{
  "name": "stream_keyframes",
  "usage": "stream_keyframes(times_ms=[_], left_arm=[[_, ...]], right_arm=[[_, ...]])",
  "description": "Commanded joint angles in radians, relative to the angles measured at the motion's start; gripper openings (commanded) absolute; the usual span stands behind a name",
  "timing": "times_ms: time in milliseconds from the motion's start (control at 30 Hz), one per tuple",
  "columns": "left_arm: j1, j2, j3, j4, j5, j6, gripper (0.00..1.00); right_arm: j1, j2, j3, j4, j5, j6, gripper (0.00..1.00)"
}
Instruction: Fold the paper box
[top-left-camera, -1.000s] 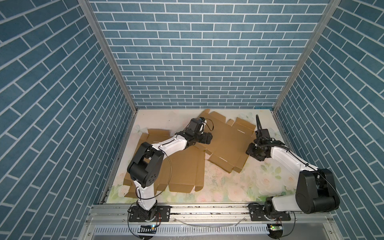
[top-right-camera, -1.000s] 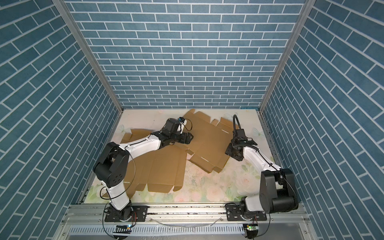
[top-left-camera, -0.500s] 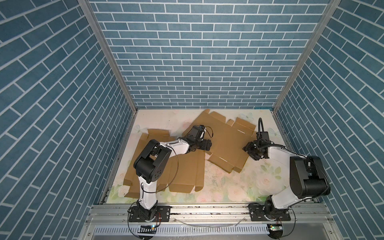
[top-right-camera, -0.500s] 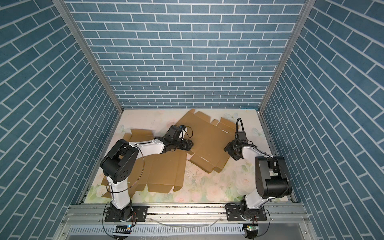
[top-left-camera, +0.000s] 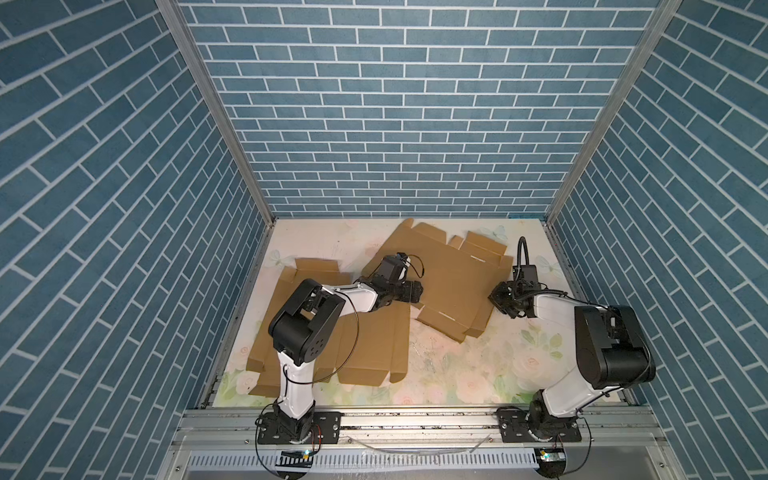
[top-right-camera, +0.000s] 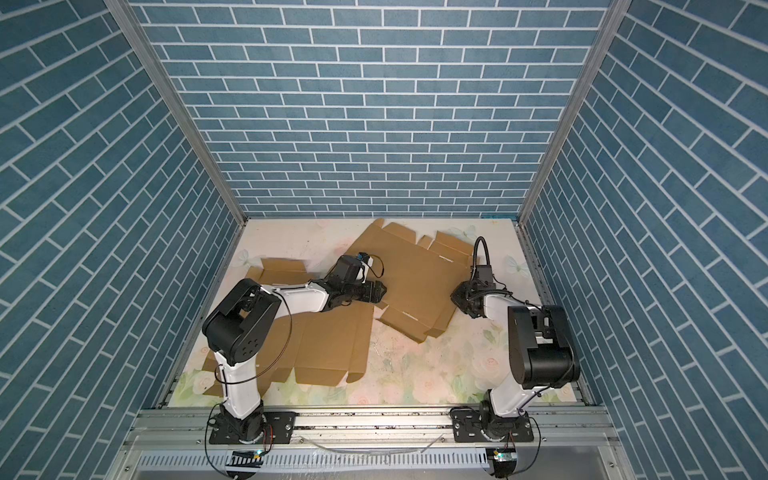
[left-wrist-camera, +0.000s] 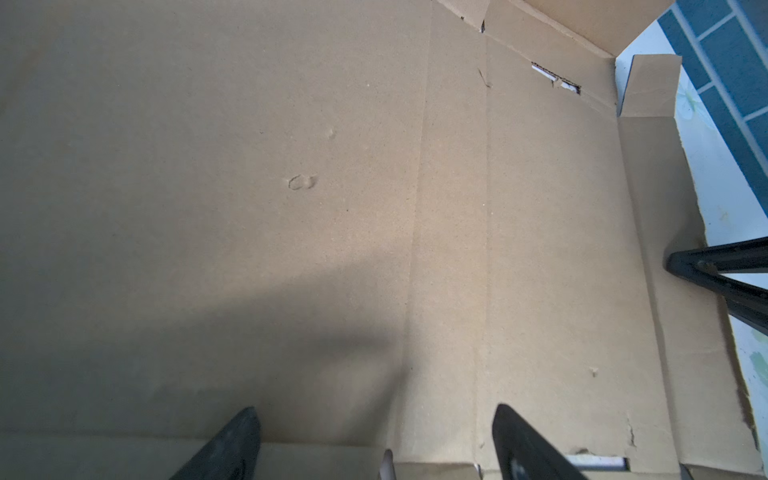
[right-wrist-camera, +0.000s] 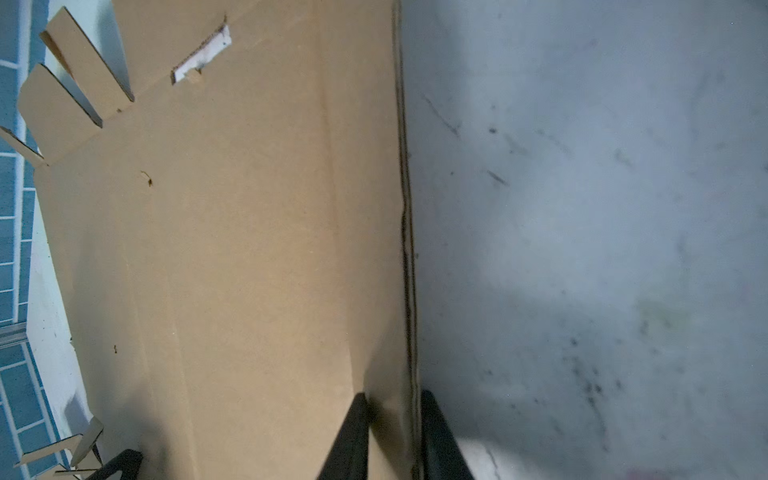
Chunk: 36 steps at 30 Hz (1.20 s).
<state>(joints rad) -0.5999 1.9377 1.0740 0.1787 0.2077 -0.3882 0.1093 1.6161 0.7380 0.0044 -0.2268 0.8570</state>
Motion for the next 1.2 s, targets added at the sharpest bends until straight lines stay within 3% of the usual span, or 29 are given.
stream_keyframes(times_ms=[0,167,267,400,500,667,800,867,1000,1067,1167], left_arm=[[-0.004,0.012,-0.027,-0.036,0.035,-0.012,0.88],[-0.008,-0.011,-0.023,-0.041,0.060,-0.021,0.88],[-0.005,-0.115,-0.004,-0.095,0.060,0.007,0.89],[0.003,-0.260,0.051,-0.207,0.046,0.089,0.90],[0.018,-0.336,0.081,-0.275,0.040,0.136,0.90],[0.063,-0.445,0.080,-0.339,0.015,0.155,0.91],[0.095,-0.518,0.068,-0.354,-0.006,0.159,0.91],[0.098,-0.537,0.061,-0.364,-0.022,0.173,0.91],[0.116,-0.563,0.027,-0.371,-0.050,0.175,0.91],[0.129,-0.577,0.012,-0.373,-0.049,0.166,0.91],[0.139,-0.599,0.016,-0.391,-0.055,0.173,0.91]], right_arm=[[0.004,-0.003,-0.015,0.029,0.004,0.014,0.20],[0.004,0.020,0.040,-0.062,0.053,-0.027,0.08],[0.004,0.009,0.116,-0.209,0.111,-0.134,0.02],[0.002,-0.014,0.224,-0.385,0.100,-0.273,0.00],[-0.054,-0.048,0.241,-0.391,-0.070,-0.294,0.00],[-0.164,-0.133,0.162,-0.141,-0.413,-0.121,0.00],[-0.163,-0.142,0.149,-0.013,-0.568,-0.023,0.00],[-0.166,-0.154,0.120,0.034,-0.589,0.006,0.00],[-0.181,-0.173,0.010,0.291,-0.687,0.157,0.00],[-0.177,-0.177,0.008,0.258,-0.739,0.120,0.00],[-0.175,-0.248,0.064,-0.144,-0.697,-0.180,0.00]])
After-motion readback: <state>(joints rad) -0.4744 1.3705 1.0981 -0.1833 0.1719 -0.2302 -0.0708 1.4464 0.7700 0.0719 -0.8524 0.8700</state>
